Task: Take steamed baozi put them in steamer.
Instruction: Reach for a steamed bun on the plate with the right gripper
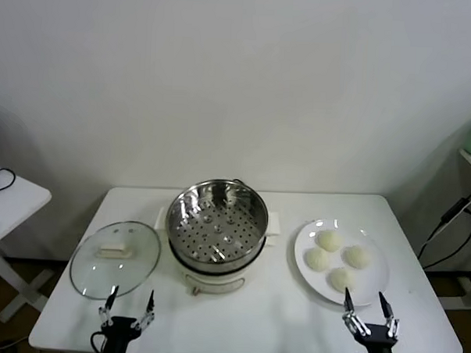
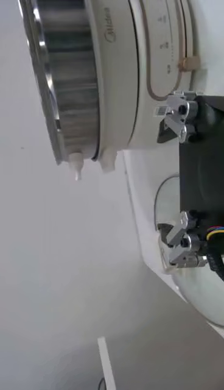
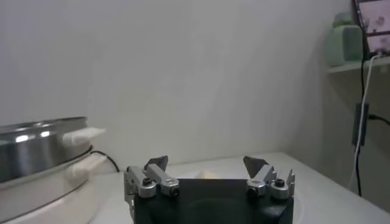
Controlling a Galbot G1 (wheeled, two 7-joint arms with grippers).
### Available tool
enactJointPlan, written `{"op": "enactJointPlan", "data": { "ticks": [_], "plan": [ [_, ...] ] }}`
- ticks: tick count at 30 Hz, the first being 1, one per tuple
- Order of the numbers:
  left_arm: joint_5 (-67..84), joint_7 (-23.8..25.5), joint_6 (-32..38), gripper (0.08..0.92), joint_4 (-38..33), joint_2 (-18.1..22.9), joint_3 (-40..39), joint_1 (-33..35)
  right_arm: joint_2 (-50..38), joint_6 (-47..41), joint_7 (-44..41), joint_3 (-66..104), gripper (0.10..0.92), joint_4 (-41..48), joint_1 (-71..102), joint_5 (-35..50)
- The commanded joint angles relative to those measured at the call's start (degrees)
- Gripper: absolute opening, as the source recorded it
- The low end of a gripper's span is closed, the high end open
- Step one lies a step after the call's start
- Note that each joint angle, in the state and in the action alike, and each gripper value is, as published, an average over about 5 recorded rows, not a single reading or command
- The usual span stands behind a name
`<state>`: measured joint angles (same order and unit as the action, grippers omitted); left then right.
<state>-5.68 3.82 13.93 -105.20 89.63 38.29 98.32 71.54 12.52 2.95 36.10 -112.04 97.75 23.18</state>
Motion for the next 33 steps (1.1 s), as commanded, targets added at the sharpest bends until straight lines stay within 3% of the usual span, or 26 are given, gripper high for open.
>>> {"op": "enactJointPlan", "data": {
  "ticks": [1,9,15,23,28,33],
  "plan": [
    [0.01,-0.01,0.06,0.823,-0.06,-0.12,-0.07,0.04,-1.3,-9.54,1.18,2.02,0.823,-3.4,-5.46,0.41],
    [0.23,-0.02,0.11,0.823,-0.55,-0.48,-0.34,0.13,-13.22,-26.91,1.91,0.26,0.823,-3.11,-21.11,-0.83],
    [0.29,-0.04,0.31,0.823,-0.69,-0.6,-0.51,0.12,-23.11,-34.8,-3.7,-2.62,0.823,0.0,-29.31,-4.12],
    [0.06,-0.08,0.53,0.823,-0.46,-0.63,-1.01,-0.04,-36.04,-36.17,-25.84,-9.03,0.823,6.18,-34.64,-16.6],
    [-0.02,-0.04,0.58,0.823,-0.43,-0.87,-0.95,0.01,-43.36,-31.89,-41.5,-15.1,0.823,10.54,-41.9,-21.96],
    [0.01,-0.04,0.65,0.823,-0.2,-1.06,-0.9,-0.07,-48.28,-27.16,-51.51,-20.52,0.823,14.93,-49.06,-27.82]
  ]
}}
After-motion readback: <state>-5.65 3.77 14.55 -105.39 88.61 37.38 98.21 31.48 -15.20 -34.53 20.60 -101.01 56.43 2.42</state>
